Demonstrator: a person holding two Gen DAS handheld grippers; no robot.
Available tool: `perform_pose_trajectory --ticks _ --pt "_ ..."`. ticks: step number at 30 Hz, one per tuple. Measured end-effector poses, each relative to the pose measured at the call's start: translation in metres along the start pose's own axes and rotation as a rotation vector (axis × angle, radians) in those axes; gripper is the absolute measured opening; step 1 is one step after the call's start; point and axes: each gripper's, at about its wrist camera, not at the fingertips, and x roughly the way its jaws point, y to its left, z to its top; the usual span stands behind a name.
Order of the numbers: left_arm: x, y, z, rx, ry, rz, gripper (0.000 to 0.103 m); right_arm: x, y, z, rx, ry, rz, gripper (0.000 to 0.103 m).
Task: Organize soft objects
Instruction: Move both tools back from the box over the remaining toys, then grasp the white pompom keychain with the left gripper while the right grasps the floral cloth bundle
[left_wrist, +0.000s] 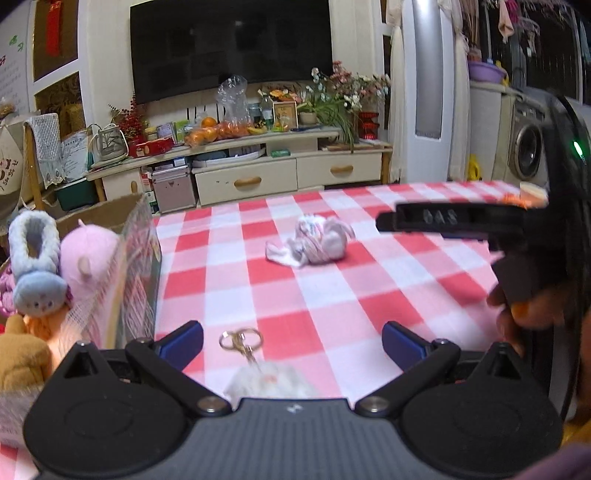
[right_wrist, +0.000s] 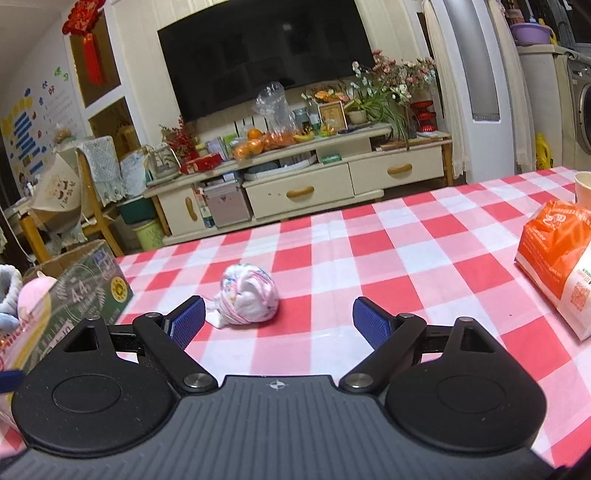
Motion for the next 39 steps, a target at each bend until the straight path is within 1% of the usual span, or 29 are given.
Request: perform_pose_trajectory --ticks 5,8,11,13,18,23,25,28,29,31,35,37,39 --pt "0.003 -0.008 -0.015 0.014 0.019 0.064 0.102 0.010 -0.002 -0.002 -0.019 0.035 -0.010 0.103" --pt "0.004 -0.005 -0.021 -0.026 0.031 0.108 0.102 0.018 -0.002 -0.001 -0.016 0.050 0.008 0.103" --pt "0.008 -0.003 -0.027 -0.069 0.059 0.133 0.102 0.028 0.002 0.000 -0.038 0.059 0.035 0.103" --pt "0.011 -0.003 -0.031 -0.097 0.072 0.143 0.102 0.038 0.006 0.001 -0.060 0.064 0.051 0.103" --pt "0.021 -0.003 -0.035 -0.121 0.112 0.153 0.102 0.060 0.013 0.004 -0.093 0.074 0.073 0.103" --pt "0.028 -0.002 -0.032 -0.137 0.122 0.157 0.099 0.086 0.015 0.007 -0.086 0.094 0.077 0.103" --pt "0.030 -0.002 -0.031 -0.143 0.131 0.155 0.096 0.094 0.017 0.009 -0.086 0.100 0.083 0.103" --pt "0.034 -0.002 -0.030 -0.140 0.142 0.151 0.095 0.105 0.019 0.011 -0.090 0.108 0.082 0.103" --pt "0.035 -0.003 -0.029 -0.139 0.143 0.152 0.094 0.108 0.020 0.012 -0.086 0.114 0.083 0.103" --pt "0.038 -0.002 -0.028 -0.145 0.150 0.146 0.085 0.114 0.019 0.014 -0.080 0.122 0.089 0.103" --pt "0.044 0.001 -0.025 -0.157 0.167 0.142 0.080 0.125 0.022 0.014 -0.087 0.138 0.089 0.103" --pt "0.047 0.002 -0.024 -0.163 0.177 0.140 0.075 0.131 0.024 0.014 -0.094 0.149 0.095 0.103" --pt "0.047 0.003 -0.024 -0.176 0.182 0.132 0.073 0.135 0.026 0.013 -0.103 0.156 0.097 0.103"
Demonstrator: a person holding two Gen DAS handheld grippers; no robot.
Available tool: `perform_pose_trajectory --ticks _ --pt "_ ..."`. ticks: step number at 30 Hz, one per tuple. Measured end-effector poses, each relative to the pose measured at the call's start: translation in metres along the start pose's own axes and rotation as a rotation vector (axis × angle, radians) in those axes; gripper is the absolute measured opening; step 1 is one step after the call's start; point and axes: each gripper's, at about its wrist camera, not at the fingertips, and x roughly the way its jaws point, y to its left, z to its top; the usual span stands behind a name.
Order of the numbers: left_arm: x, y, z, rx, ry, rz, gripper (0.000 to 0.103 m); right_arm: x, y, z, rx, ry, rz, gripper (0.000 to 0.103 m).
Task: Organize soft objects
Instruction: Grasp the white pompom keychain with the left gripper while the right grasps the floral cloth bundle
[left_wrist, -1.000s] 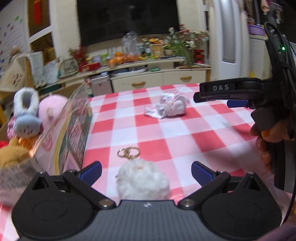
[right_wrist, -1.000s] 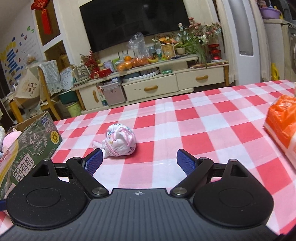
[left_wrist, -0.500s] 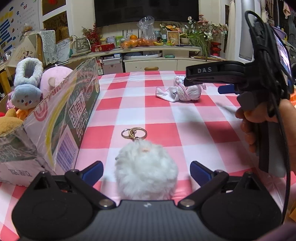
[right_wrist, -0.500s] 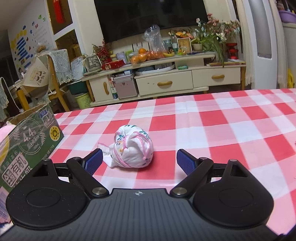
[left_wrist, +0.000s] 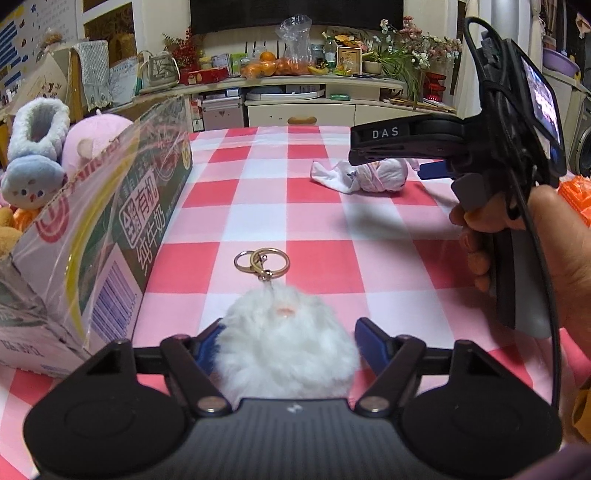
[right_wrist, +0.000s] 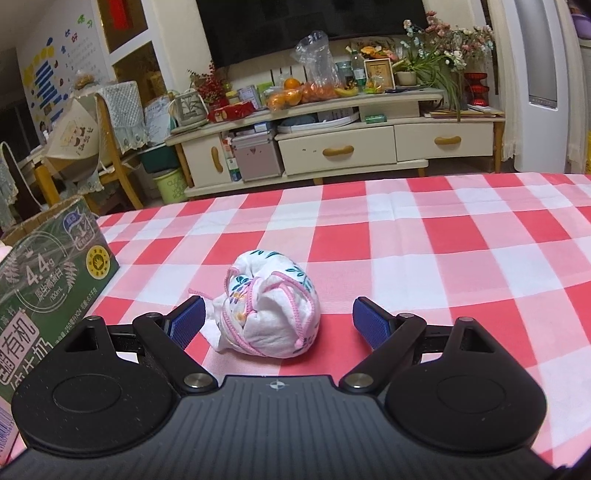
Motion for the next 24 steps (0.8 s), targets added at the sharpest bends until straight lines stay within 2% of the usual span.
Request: perform_pose_trajectory --ticks 5,6,11,24 --pt "0.001 0.001 0.004 -0.009 0.004 -0.007 0.064 0.009 0.000 0.000 -0.004 -0.003 -0.005 0.103" --pt "0.001 0.001 0.005 -0.013 0.004 -0.006 0.062 0.011 0.000 -0.001 -0.003 -0.003 -0.006 0.100" --pt "0.003 0.003 0.010 -0.030 0.004 -0.012 0.052 0.018 0.002 -0.002 -0.005 -0.004 0.002 0.075" --pt "0.010 0.010 0.022 -0.077 0.014 -0.056 0.046 0.016 0.004 -0.005 -0.007 -0.013 -0.027 0.072"
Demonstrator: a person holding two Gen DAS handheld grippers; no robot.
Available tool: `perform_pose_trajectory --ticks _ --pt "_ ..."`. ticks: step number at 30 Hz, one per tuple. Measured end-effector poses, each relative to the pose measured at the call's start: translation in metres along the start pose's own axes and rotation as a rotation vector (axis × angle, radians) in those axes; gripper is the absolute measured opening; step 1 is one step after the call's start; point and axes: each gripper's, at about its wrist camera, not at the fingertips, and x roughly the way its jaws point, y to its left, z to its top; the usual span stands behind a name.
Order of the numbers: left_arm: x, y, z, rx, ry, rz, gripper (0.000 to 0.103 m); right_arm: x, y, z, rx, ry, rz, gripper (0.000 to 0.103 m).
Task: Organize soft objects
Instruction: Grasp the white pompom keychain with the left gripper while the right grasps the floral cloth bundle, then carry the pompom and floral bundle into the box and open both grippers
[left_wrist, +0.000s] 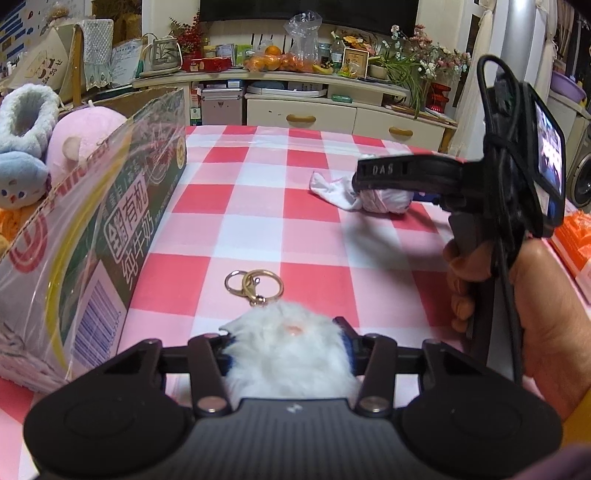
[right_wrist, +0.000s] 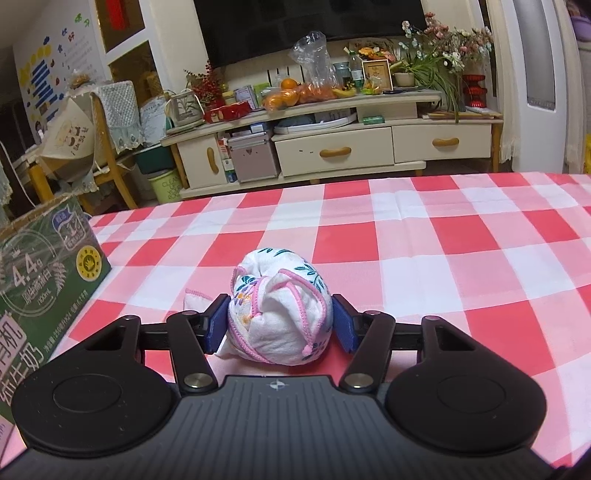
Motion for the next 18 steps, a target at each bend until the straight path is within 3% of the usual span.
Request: perform_pose_trajectory --ticks 11,18 --pt "-0.015 0.004 0.019 -0.040 -0.074 -0.034 0.046 -0.024 0.006 0.000 -0.080 -0.009 -0.052 0.072" --pt "-0.023 0.010 0.027 -0.082 -0.120 -0.070 0.045 -0.042 0.001 -0.002 -0.060 -0.016 -0.070 0.072"
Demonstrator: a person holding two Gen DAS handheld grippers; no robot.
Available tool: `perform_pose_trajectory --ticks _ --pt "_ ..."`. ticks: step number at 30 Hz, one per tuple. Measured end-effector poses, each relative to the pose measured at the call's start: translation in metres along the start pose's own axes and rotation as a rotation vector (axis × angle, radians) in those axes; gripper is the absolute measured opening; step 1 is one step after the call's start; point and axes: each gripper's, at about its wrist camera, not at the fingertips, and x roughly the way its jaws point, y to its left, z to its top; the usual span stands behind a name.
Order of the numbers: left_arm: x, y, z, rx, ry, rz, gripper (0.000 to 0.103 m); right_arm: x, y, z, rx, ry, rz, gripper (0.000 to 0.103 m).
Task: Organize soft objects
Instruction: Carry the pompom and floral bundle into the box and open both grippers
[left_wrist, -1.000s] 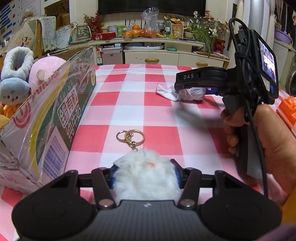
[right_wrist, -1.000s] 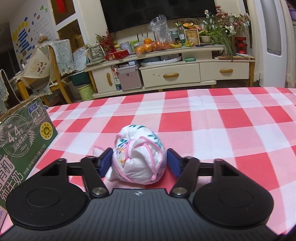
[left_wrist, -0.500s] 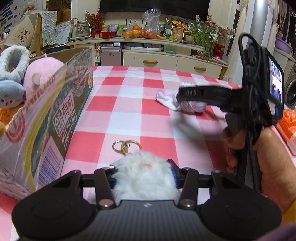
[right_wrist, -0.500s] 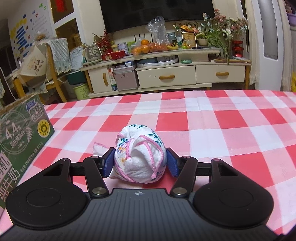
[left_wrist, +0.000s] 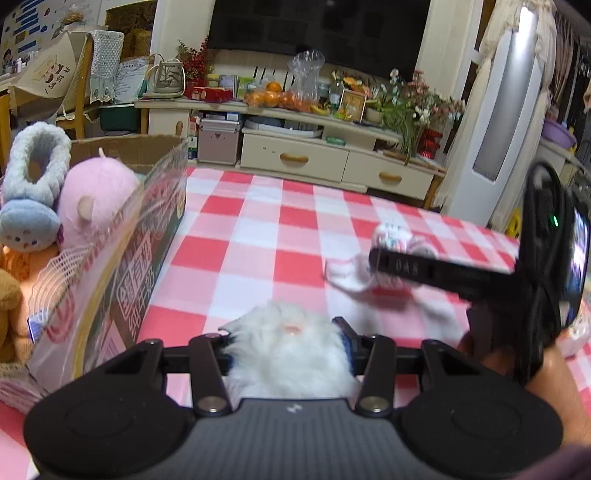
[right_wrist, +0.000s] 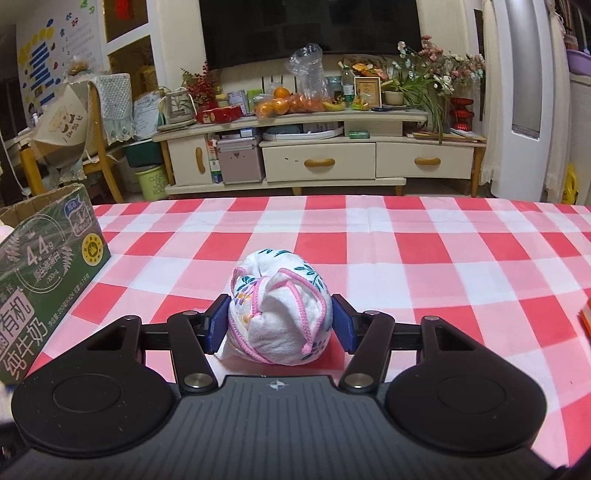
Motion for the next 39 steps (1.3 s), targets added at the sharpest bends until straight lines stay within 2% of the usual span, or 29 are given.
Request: perform_pose_trajectory --ticks 21,39 --pt "-0.020 0.013 0.023 -0.056 -0.092 -0.034 0.045 -0.077 0.027 -0.013 -0.052 -0.014 0.016 0.072" --pt "-0.047 0.027 0.028 -0.054 -0.150 -0.088 0.045 -0.126 0.058 -0.013 -0.127 -0.049 0.018 0.072"
